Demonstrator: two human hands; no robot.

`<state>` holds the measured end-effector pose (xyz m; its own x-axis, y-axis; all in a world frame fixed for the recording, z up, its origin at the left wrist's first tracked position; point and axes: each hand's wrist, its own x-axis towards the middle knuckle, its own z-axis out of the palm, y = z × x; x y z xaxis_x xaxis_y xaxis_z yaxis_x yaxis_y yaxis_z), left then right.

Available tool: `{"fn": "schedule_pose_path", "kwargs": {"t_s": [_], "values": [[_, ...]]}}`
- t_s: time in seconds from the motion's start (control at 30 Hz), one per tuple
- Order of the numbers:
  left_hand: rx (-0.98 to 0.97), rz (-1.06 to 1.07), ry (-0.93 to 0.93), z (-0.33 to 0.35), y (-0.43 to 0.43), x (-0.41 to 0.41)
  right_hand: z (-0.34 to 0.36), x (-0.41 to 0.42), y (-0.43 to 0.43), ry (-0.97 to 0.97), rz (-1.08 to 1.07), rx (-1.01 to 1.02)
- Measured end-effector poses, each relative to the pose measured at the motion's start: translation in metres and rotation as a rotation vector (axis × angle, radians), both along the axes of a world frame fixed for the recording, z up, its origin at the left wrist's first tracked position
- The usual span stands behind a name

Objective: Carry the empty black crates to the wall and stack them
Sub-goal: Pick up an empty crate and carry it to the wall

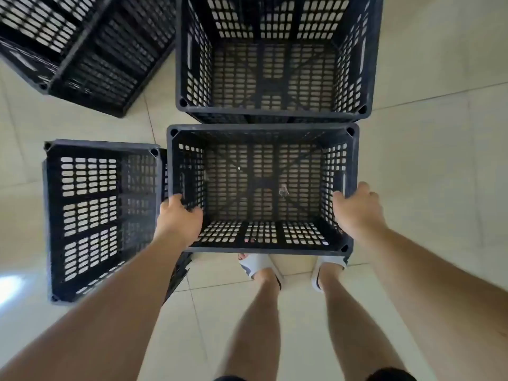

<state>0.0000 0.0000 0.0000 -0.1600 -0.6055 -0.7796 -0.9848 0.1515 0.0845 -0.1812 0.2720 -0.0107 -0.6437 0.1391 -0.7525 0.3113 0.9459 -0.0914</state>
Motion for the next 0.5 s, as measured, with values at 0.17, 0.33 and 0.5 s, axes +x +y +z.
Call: {"fn": "schedule_pose_path", "kwargs": {"t_s": [0.17, 0.33, 0.5], "values": [[-0.122, 0.029, -0.010, -0.048, -0.016, -0.003, -0.051, -0.002, 0.002, 0.046, -0.097, 0.022], [-0.197, 0.093, 0.003, -0.084, -0.017, -0.003, -0.083, -0.014, 0.006, 0.070, -0.110, 0.007], [-0.306, 0.237, 0.008, -0.106, -0.019, -0.003, -0.105, -0.027, 0.014, 0.009, -0.181, -0.012]]}}
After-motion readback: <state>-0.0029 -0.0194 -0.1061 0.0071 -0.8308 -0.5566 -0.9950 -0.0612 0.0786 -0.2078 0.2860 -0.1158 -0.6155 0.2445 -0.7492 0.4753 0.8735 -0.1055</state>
